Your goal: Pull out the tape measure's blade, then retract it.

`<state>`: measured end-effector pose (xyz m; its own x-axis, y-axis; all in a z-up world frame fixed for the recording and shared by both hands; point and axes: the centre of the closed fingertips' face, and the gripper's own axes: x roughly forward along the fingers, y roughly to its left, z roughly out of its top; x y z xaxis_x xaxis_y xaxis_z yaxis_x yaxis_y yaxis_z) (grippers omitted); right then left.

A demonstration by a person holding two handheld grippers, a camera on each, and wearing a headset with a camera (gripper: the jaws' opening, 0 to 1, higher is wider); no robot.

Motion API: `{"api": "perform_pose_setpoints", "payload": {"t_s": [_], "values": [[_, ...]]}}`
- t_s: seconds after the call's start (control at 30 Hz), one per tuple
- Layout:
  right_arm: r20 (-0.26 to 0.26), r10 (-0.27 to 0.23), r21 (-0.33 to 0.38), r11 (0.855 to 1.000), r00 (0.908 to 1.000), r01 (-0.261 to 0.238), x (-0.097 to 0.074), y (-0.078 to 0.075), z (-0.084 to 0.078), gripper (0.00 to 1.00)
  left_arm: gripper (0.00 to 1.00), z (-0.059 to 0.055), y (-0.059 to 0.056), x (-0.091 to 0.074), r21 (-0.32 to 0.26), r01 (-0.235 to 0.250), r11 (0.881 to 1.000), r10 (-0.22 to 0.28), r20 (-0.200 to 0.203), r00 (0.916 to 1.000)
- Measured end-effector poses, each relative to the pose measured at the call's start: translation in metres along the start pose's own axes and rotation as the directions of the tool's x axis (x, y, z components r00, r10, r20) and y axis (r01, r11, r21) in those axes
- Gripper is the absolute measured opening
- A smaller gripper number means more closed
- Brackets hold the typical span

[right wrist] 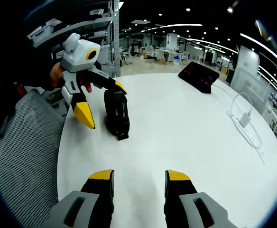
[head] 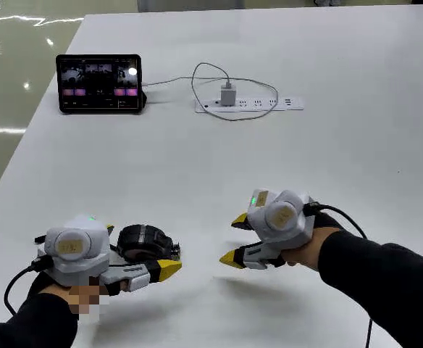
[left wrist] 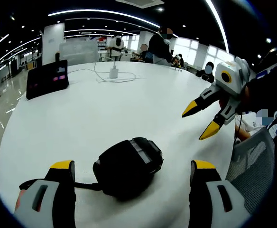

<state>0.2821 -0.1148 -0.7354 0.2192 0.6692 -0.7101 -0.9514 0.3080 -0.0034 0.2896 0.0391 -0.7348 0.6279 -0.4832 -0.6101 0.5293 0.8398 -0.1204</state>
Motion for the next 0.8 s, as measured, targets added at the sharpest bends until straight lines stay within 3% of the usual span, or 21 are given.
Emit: {"api": "perform_pose_setpoints", "payload": {"t_s": [0.3, 0.6, 0.8], "values": [[0.004, -0.056, 0.047, 0.997, 0.9984, 0.056, -0.033, -0.007, -0.026, 0.44, 0.99, -0.003, 0.005, -0.012, 0.029, 0.033, 0.999, -0.032, -0.026, 0.9991], [0.017, -0.091, 0.107, 0.99, 0.9957, 0.088, -0.063, -0.01, -0.048, 0.52, 0.99, -0.005, -0.001, -0.024, 0.071, 0.067, 0.995, -0.064, -0.039, 0.9972], [0.005, -0.123, 0.153, 0.981, 0.9923, 0.121, -0.085, -0.016, -0.075, 0.58, 0.99, -0.01, 0.001, -0.031, 0.091, 0.081, 0.993, -0.075, -0.062, 0.9952]]}}
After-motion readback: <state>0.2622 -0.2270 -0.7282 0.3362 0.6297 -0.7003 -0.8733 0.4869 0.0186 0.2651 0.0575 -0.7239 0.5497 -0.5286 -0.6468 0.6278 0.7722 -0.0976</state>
